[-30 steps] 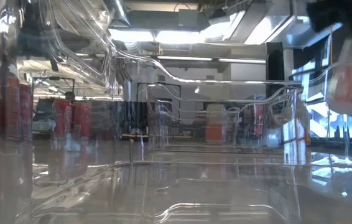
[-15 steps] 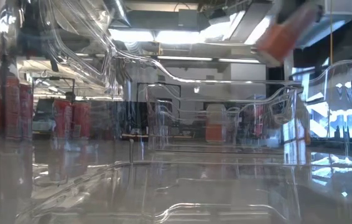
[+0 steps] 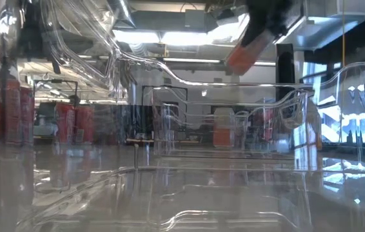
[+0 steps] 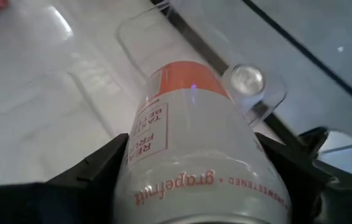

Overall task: Sort soda cans
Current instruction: Put the orange white soda can into the top transparent bin

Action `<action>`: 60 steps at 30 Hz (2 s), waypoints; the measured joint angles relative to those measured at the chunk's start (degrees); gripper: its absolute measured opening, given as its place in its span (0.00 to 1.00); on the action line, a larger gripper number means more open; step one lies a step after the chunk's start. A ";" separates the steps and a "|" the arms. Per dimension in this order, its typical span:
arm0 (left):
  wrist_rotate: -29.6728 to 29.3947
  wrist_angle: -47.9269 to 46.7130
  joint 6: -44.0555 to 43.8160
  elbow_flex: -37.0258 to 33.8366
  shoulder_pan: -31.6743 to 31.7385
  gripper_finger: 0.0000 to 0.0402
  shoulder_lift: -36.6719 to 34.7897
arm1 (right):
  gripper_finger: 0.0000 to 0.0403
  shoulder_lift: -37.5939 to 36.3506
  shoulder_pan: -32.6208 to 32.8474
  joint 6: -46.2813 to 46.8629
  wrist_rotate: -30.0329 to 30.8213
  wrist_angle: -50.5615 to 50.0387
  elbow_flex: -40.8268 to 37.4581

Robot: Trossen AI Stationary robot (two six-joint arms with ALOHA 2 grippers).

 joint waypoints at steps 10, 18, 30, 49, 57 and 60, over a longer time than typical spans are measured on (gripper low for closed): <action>0.01 -0.14 -0.12 0.00 0.01 0.04 0.00 | 0.71 10.74 -10.50 -9.12 -5.68 1.91 4.09; -0.01 -0.43 -0.17 0.00 0.01 0.04 0.00 | 0.71 17.92 -14.96 -11.07 -10.18 1.09 7.08; -0.01 -3.10 -0.60 0.00 0.01 0.04 0.02 | 0.71 24.29 -16.35 -12.20 -11.67 -1.28 7.06; 0.01 -5.08 -1.53 0.00 0.00 0.04 0.02 | 0.72 32.40 -17.03 -12.36 -13.18 -0.51 7.10; 0.00 -5.07 -1.53 0.00 -0.01 0.04 0.02 | 0.78 33.96 -17.03 -12.89 -13.96 -0.79 7.10; -0.01 -5.05 -1.53 0.00 0.01 0.04 0.02 | 0.81 33.96 -16.96 -13.43 -13.88 -0.59 7.10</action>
